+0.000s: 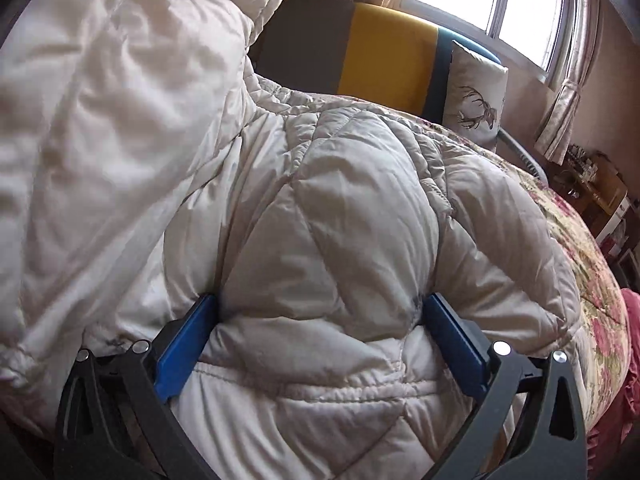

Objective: Fold large clothes

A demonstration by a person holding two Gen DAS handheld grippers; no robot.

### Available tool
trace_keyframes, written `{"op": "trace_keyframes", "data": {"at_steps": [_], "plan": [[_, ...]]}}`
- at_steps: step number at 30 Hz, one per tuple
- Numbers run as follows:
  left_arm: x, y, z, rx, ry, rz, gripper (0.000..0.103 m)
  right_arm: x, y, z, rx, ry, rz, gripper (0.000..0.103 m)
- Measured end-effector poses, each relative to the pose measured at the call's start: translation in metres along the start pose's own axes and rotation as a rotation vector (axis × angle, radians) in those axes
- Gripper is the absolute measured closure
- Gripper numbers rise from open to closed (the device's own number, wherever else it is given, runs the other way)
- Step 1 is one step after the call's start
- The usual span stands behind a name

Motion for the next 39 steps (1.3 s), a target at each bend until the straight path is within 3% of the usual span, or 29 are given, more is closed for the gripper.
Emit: {"op": "trace_keyframes", "data": {"at_steps": [3, 6, 11, 13, 16, 22, 29, 33, 35, 39], "plan": [[0.012, 0.001, -0.014, -0.021, 0.018, -0.029, 0.073, 0.028, 0.008, 0.010, 0.015, 0.042, -0.082, 0.002], [0.020, 0.001, -0.030, -0.043, 0.038, -0.051, 0.072, 0.059, 0.018, 0.024, 0.057, -0.013, -0.124, 0.002], [0.032, -0.005, -0.067, -0.106, 0.044, -0.052, 0.072, 0.115, 0.016, 0.014, -0.080, -0.107, -0.259, 0.002], [0.037, -0.010, -0.086, -0.127, 0.051, -0.075, 0.072, 0.134, 0.006, 0.009, -0.108, -0.097, -0.341, 0.002], [0.043, -0.018, -0.110, -0.158, 0.061, -0.104, 0.072, 0.143, -0.014, -0.018, -0.233, -0.070, -0.355, 0.002], [0.054, -0.041, -0.153, -0.214, 0.084, -0.193, 0.067, 0.155, -0.034, -0.028, -0.306, 0.086, -0.536, 0.002], [0.065, -0.070, -0.182, -0.214, 0.116, -0.348, 0.046, 0.211, -0.021, 0.003, -0.195, 0.049, -0.672, 0.002], [0.073, -0.082, -0.192, -0.216, 0.090, -0.393, 0.033, 0.243, 0.004, 0.029, -0.100, 0.092, -0.758, 0.002], [0.073, -0.084, -0.195, -0.206, 0.071, -0.399, 0.029, 0.242, 0.029, 0.039, -0.082, 0.139, -0.708, 0.002], [0.066, -0.085, -0.195, -0.186, 0.044, -0.391, 0.028, 0.209, 0.077, 0.044, -0.085, 0.185, -0.476, 0.002]]}}
Point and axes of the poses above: each gripper's, at about its wrist camera, not at the fingertips, and z roughly against the way its jaws point, x to its right, y to its top, the point moved 3 cm from there along -z, roughly the way its jaws point, and after that the axes turned 15 degrees about -y, right-handed, at the moved point
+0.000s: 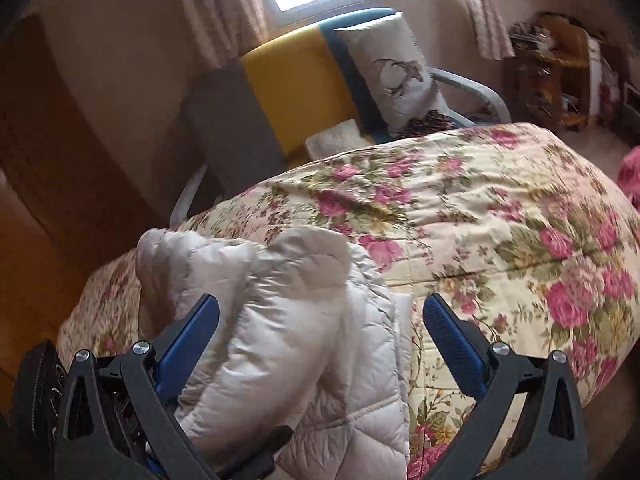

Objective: Fold large clothes

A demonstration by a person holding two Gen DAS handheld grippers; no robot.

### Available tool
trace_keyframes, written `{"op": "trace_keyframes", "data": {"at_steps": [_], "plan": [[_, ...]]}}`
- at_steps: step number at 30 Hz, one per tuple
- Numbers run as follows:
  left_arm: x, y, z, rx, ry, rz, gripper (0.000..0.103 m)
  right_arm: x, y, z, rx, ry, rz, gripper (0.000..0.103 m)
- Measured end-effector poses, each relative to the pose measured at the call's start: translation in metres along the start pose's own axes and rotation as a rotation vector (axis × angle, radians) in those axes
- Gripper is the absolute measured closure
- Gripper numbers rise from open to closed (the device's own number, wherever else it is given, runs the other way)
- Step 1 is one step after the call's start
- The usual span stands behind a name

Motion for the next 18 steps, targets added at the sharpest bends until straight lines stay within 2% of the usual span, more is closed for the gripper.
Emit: {"op": "trace_keyframes", "data": {"at_steps": [6, 9, 11, 14, 16, 18], "plan": [[-0.004, -0.010, 0.004, 0.030, -0.044, -0.016, 0.022, -0.041, 0.003, -0.037, -0.115, 0.057, 0.155, 0.002], [-0.010, -0.014, 0.019, 0.040, -0.148, 0.012, 0.017, -0.034, -0.004, -0.069, -0.186, -0.017, 0.203, 0.002], [-0.015, -0.014, 0.040, 0.059, -0.241, 0.044, 0.017, -0.023, -0.011, -0.081, -0.214, -0.011, 0.195, 0.002], [-0.040, -0.013, 0.083, 0.154, -0.343, 0.145, 0.014, -0.006, -0.023, -0.089, -0.209, -0.005, 0.153, 0.002], [-0.062, -0.013, 0.105, 0.224, -0.334, 0.208, 0.011, 0.002, -0.030, -0.090, -0.199, 0.001, 0.120, 0.002], [-0.100, -0.013, 0.130, 0.303, -0.219, 0.296, 0.011, 0.009, -0.036, -0.089, -0.181, 0.020, 0.083, 0.002]]}}
Point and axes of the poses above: each gripper's, at about its wrist camera, not at the fingertips, and z roughly against the way its jaws point, x to its right, y to its top, the point moved 3 cm from there along -z, roughly the way its jaws point, and after that the axes turned 15 degrees about -y, right-handed, at the moved point
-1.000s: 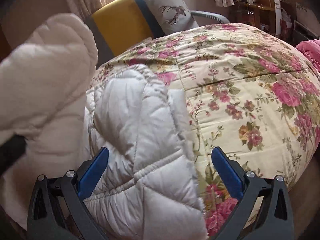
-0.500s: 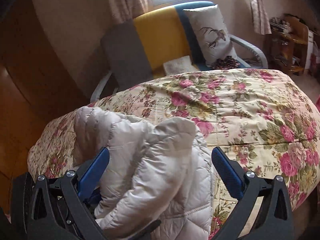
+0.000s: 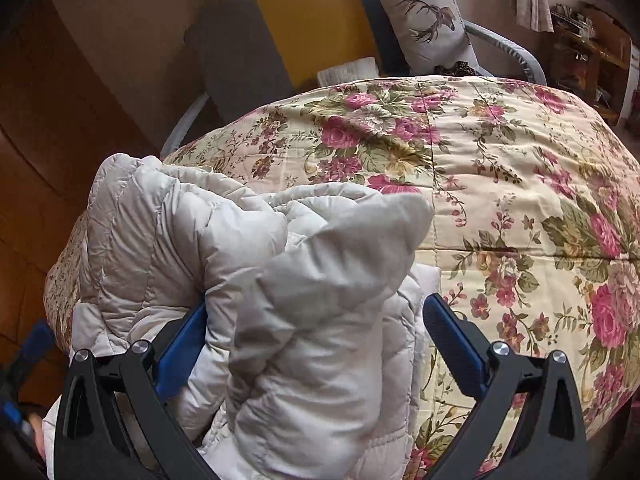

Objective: Fold large clothes

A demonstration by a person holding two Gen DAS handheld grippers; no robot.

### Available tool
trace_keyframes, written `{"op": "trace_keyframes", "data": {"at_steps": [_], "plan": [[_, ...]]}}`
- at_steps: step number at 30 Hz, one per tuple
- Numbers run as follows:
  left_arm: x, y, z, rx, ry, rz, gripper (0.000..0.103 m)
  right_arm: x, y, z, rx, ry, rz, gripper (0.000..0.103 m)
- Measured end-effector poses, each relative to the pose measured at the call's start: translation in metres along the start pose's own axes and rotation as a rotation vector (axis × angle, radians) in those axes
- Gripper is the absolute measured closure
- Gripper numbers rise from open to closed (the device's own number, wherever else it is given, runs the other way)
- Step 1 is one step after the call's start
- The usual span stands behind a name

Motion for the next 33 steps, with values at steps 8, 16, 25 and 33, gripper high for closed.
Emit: {"op": "trace_keyframes", "data": {"at_steps": [8, 16, 25, 33], "plan": [[-0.160, -0.006, 0.042, 0.074, 0.377, 0.316, 0.013, 0.010, -0.013, 0.013, 0.060, 0.067, -0.107, 0.002], [-0.182, -0.037, 0.022, 0.078, 0.218, 0.453, 0.012, 0.075, -0.040, 0.087, 0.310, 0.114, -0.436, 0.002], [-0.176, -0.030, 0.003, 0.049, 0.174, 0.397, 0.013, 0.060, -0.049, 0.028, 0.137, -0.066, -0.245, 0.002], [-0.153, -0.017, -0.020, 0.042, 0.151, 0.374, 0.021, 0.024, -0.002, -0.027, 0.066, 0.185, -0.189, 0.002]]}}
Point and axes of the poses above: each gripper's, at about its wrist camera, not at the fingertips, and z roughly against the way its jaws point, x to its right, y to its top, the point moved 3 cm from there along -z, roughly the way its jaws point, and after that the axes turned 15 degrees about -y, right-handed, at the moved point
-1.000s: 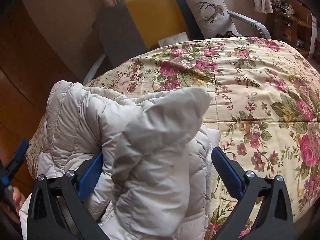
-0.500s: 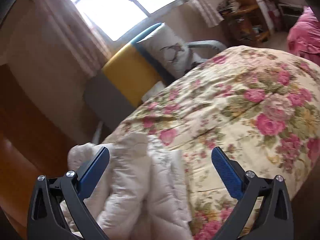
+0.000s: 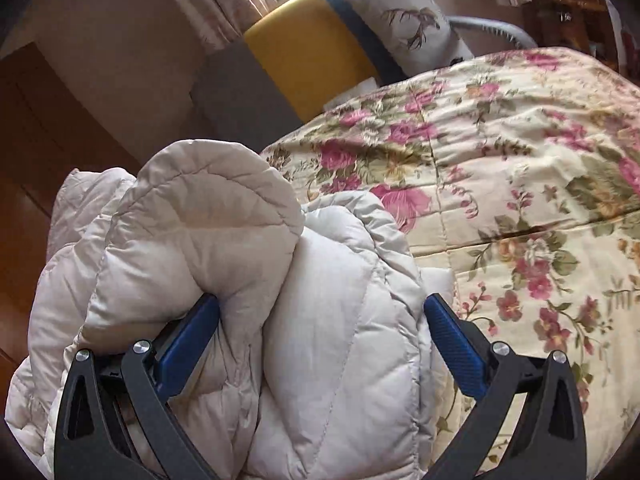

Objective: Fold large clothes

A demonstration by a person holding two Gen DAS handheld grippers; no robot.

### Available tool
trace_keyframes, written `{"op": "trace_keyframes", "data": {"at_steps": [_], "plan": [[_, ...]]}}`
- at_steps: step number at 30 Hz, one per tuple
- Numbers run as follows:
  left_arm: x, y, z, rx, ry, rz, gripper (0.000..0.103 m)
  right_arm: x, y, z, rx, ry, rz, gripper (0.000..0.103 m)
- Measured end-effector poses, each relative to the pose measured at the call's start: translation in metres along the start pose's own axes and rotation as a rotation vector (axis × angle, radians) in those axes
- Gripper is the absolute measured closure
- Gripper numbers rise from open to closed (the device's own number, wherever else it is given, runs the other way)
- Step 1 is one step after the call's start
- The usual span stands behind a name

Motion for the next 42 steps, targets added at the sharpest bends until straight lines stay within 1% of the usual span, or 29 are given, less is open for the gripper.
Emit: {"op": "trace_keyframes", "data": {"at_steps": [1, 3, 5, 6, 8, 9, 12, 15, 16, 18, 19, 21, 22, 25, 28, 29, 31, 32, 33, 34, 35, 36, 37, 38, 39, 40, 41, 42], "plan": [[0.011, -0.001, -0.001, 0.004, -0.007, -0.030, 0.022, 0.010, -0.001, -0.004, -0.019, 0.003, -0.021, 0.002], [0.030, -0.003, -0.004, 0.008, -0.006, -0.100, 0.022, 0.032, -0.004, -0.008, -0.050, -0.028, -0.080, 0.002], [0.054, -0.008, -0.018, -0.009, 0.040, -0.209, 0.022, 0.053, -0.012, -0.009, -0.071, -0.073, -0.119, 0.002], [0.062, -0.010, -0.025, -0.023, 0.050, -0.247, 0.022, 0.059, -0.016, -0.009, -0.071, -0.082, -0.119, 0.002], [0.077, -0.016, -0.041, -0.046, 0.065, -0.307, 0.022, 0.061, -0.023, -0.003, -0.043, -0.094, -0.079, 0.002], [0.083, -0.019, -0.048, -0.055, 0.084, -0.333, 0.022, 0.061, -0.026, -0.001, -0.034, -0.112, -0.058, 0.002], [0.100, -0.027, -0.062, -0.067, 0.184, -0.439, 0.022, 0.060, -0.026, 0.000, -0.040, -0.142, -0.043, 0.002], [0.112, -0.043, -0.076, -0.055, 0.373, -0.610, 0.022, 0.059, -0.022, -0.003, -0.046, -0.156, -0.019, 0.002], [0.116, -0.052, -0.082, -0.044, 0.446, -0.683, 0.022, 0.058, -0.021, -0.004, -0.049, -0.164, -0.012, 0.002], [0.119, -0.063, -0.088, -0.035, 0.512, -0.760, 0.022, 0.062, -0.015, -0.001, -0.046, -0.198, -0.008, 0.002], [0.122, -0.067, -0.091, -0.036, 0.521, -0.785, 0.022, 0.066, -0.014, 0.007, -0.030, -0.224, -0.016, 0.002], [0.122, -0.069, -0.096, -0.040, 0.528, -0.800, 0.022, 0.073, -0.015, 0.025, 0.014, -0.274, -0.045, 0.002], [0.122, -0.070, -0.098, -0.044, 0.533, -0.808, 0.022, 0.079, -0.015, 0.037, 0.042, -0.316, -0.061, 0.002], [0.123, -0.074, -0.102, -0.052, 0.550, -0.828, 0.022, 0.091, -0.015, 0.077, 0.138, -0.494, -0.105, 0.002], [0.127, -0.077, -0.105, -0.055, 0.577, -0.859, 0.022, 0.096, -0.012, 0.121, 0.236, -0.611, -0.169, 0.002], [0.127, -0.078, -0.106, -0.055, 0.585, -0.867, 0.022, 0.092, -0.010, 0.136, 0.273, -0.609, -0.185, 0.002], [0.130, -0.081, -0.108, -0.053, 0.602, -0.881, 0.022, 0.073, -0.005, 0.158, 0.330, -0.562, -0.178, 0.002], [0.131, -0.082, -0.109, -0.051, 0.609, -0.887, 0.022, 0.059, -0.005, 0.167, 0.355, -0.532, -0.156, 0.002], [0.131, -0.083, -0.109, -0.050, 0.616, -0.893, 0.022, 0.043, 0.000, 0.167, 0.365, -0.500, -0.122, 0.002], [0.132, -0.084, -0.109, -0.049, 0.622, -0.898, 0.022, 0.025, 0.000, 0.168, 0.357, -0.464, -0.073, 0.002], [0.133, -0.085, -0.109, -0.047, 0.629, -0.904, 0.022, 0.007, 0.000, 0.163, 0.334, -0.446, -0.018, 0.002], [0.133, -0.086, -0.109, -0.045, 0.634, -0.910, 0.022, -0.008, -0.002, 0.157, 0.309, -0.446, 0.036, 0.002], [0.134, -0.086, -0.109, -0.043, 0.637, -0.913, 0.022, -0.023, -0.006, 0.149, 0.289, -0.470, 0.098, 0.002], [0.133, -0.086, -0.108, -0.040, 0.638, -0.914, 0.022, -0.031, -0.010, 0.138, 0.288, -0.510, 0.147, 0.002], [0.134, -0.087, -0.108, -0.037, 0.634, -0.913, 0.021, -0.034, -0.015, 0.131, 0.300, -0.576, 0.187, 0.002], [0.135, -0.086, -0.104, -0.031, 0.620, -0.906, 0.020, -0.031, -0.019, 0.123, 0.307, -0.667, 0.213, 0.002], [0.140, -0.085, -0.101, -0.033, 0.594, -0.892, 0.016, -0.022, -0.019, 0.113, 0.308, -0.730, 0.217, 0.002], [0.141, -0.083, -0.098, -0.048, 0.559, -0.872, 0.010, -0.011, -0.021, 0.104, 0.311, -0.769, 0.216, 0.002]]}}
Point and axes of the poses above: each gripper's, at about its wrist camera, not at the fingertips, and z roughly against the way its jaws point, x to its right, y to its top, the point moved 3 cm from there along -z, roughly the way its jaws point, and after that the axes turned 15 degrees about -y, right-handed, at the moved point
